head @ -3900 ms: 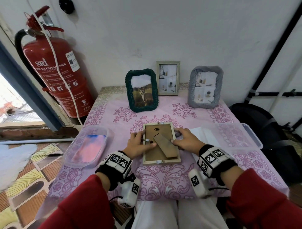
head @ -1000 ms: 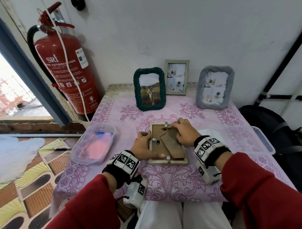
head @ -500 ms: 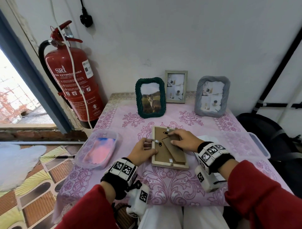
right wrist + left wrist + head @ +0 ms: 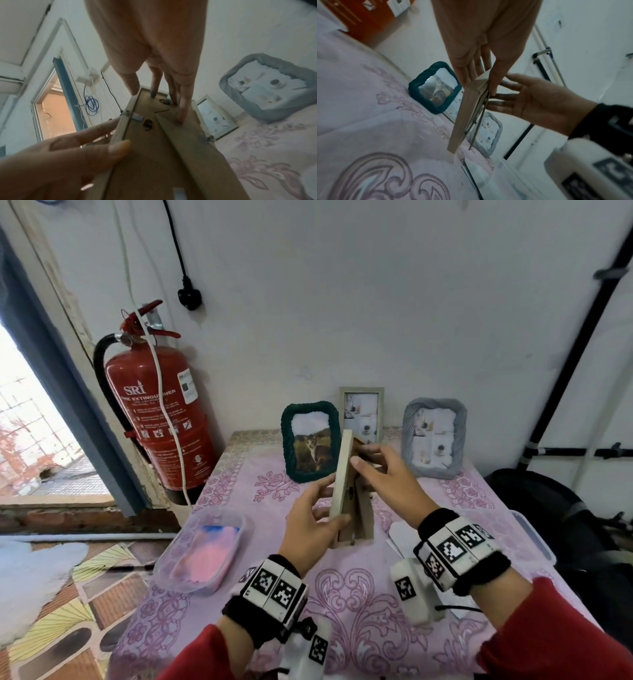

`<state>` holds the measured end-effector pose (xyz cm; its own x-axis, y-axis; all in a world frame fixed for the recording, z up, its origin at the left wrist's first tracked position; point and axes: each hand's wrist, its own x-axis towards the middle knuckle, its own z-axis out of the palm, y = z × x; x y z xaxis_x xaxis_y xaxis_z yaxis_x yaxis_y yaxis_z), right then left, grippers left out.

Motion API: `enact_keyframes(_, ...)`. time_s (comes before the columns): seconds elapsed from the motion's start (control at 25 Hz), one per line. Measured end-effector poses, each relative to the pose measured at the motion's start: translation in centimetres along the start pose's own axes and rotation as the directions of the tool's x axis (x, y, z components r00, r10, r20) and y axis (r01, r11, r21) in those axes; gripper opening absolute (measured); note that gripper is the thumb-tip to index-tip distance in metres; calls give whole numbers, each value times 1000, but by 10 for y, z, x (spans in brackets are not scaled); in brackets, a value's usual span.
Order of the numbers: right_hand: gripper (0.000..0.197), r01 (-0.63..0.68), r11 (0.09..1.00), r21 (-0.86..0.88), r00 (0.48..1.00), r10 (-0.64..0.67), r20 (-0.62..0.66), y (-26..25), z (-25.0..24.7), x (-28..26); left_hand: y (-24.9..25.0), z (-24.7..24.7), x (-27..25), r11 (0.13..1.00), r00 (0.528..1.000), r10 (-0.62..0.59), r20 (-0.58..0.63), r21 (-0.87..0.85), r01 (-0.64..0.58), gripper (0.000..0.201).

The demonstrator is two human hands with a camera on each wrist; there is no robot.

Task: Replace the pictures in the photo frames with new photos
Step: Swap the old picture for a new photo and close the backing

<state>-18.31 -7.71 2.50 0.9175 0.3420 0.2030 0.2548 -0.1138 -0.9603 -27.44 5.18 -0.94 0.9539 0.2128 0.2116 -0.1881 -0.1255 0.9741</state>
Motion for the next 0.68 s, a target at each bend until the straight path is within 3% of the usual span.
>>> enact_keyframes(0.16, 23, 47, 987, 154, 998, -39, -56, -19, -5, -3, 8, 9, -2, 984, 989, 149, 26, 92, -150, 52)
enact_keyframes(0.32, 18, 84, 972, 217, 995, -70, -74, -25, -8, -8, 10, 16, -2, 966, 976, 216, 20, 141, -217, 49)
enact_keyframes(0.56, 21, 98, 965, 244, 983, -55, -178, -24, -21, -13, 11, 18, 1, 920, 943, 265, 199, 242, -309, 44)
enact_keyframes(0.68, 21, 82, 950, 302, 984, -28, -178, -21, -26, -13, 6, 12, 10, 875, 956, 292, 1, 403, -268, 45)
